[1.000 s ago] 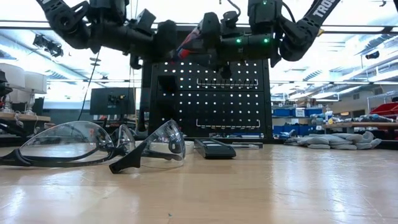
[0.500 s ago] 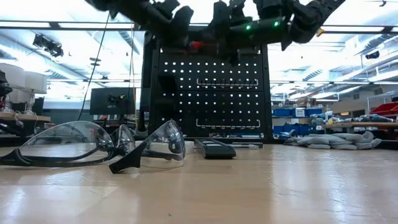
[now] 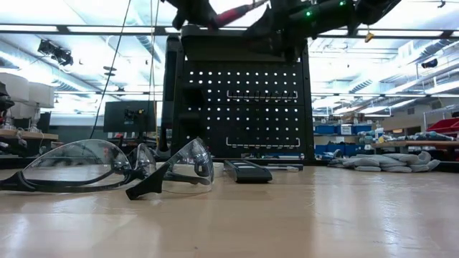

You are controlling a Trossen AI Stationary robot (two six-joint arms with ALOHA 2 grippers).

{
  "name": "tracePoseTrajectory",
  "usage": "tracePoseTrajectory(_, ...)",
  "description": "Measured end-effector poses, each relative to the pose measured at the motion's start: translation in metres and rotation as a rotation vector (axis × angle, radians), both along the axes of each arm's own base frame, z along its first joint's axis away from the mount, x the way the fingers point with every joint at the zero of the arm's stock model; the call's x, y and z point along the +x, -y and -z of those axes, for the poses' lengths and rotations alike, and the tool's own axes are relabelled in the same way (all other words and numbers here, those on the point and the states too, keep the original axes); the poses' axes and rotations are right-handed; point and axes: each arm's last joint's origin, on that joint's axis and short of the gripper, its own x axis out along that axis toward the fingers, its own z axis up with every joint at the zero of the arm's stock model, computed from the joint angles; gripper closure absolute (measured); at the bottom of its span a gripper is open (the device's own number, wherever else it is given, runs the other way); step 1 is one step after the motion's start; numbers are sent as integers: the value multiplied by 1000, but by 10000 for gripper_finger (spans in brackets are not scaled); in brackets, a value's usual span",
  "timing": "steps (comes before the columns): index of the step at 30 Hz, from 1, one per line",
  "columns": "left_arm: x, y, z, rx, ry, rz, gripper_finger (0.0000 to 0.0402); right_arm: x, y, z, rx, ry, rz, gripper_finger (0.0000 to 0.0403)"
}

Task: Hang tools onto peg board
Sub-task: Put the blue-orange pliers on the black pegboard

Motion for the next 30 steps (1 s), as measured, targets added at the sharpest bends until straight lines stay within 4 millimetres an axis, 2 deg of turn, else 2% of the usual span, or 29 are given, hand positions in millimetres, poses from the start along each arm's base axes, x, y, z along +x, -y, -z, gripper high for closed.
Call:
tracePoseTrajectory(12,-11,-14,-43,20,102,-57,356,1,-4,2,4,-16,-12,133)
tracePoseTrajectory(25,16,-59,-92,68,74,-122,356,1,-8,6,15,-57,-25,133)
tracePoseTrajectory(30,22,-78,-104,96,112,-160,356,1,-8,8,20,-72,-25,133)
